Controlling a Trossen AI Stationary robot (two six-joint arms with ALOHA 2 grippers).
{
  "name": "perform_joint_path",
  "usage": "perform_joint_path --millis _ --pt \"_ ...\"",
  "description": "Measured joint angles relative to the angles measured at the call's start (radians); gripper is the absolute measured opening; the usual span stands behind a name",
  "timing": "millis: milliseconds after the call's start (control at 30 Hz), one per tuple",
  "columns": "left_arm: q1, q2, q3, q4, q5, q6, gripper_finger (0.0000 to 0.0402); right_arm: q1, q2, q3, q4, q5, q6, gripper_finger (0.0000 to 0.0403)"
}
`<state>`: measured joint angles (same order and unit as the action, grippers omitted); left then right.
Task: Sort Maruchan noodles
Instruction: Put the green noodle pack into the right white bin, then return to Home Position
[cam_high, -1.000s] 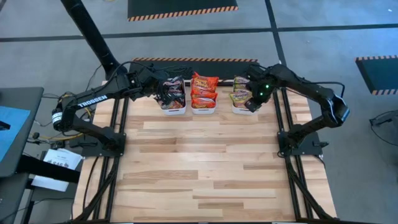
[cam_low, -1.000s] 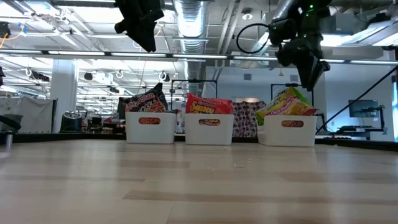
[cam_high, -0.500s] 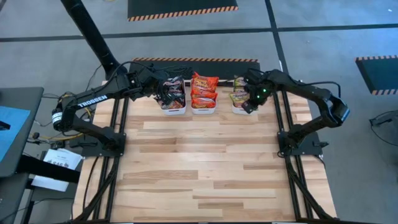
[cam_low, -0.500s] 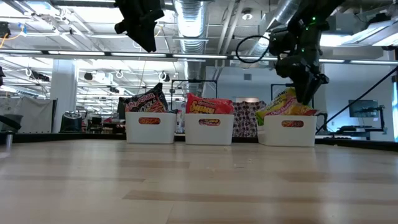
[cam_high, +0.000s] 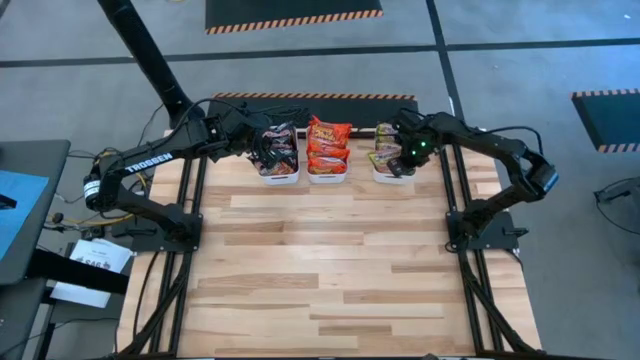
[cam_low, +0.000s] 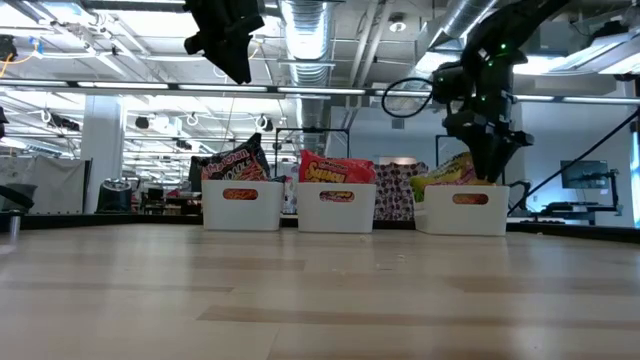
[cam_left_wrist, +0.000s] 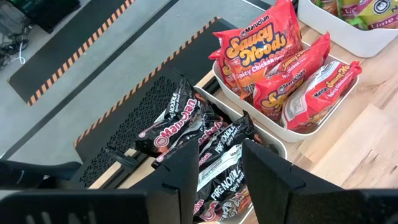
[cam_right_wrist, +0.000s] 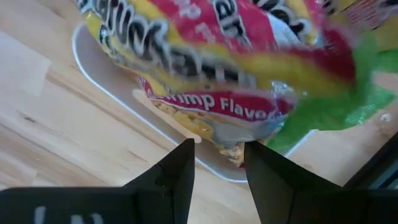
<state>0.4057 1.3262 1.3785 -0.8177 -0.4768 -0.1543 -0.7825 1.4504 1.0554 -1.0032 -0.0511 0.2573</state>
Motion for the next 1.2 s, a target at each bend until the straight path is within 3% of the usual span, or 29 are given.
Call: perform_joint_path --millis 233,633,867,1200 --pt "0.0 0.0 0.0 0.0 0.0 0.0 0.0112 0.02 0.062 0.003 -0.037 -0.03 -0.002 0.0163" --pt "0.0 0.0 0.0 0.0 0.0 0.0 0.0112 0.024 0.019 0.044 -0.099 -0.03 -0.019 0.0163" --pt "0.0 0.0 0.0 0.0 0.0 0.0 0.0112 0.007 0.014 0.045 -0.21 0.081 -0.022 0.0163" --pt "0.0 0.0 0.0 0.0 0.019 -0.007 0.0112 -0.017 0.006 0.045 -0.297 0.08 -0.026 0.0163"
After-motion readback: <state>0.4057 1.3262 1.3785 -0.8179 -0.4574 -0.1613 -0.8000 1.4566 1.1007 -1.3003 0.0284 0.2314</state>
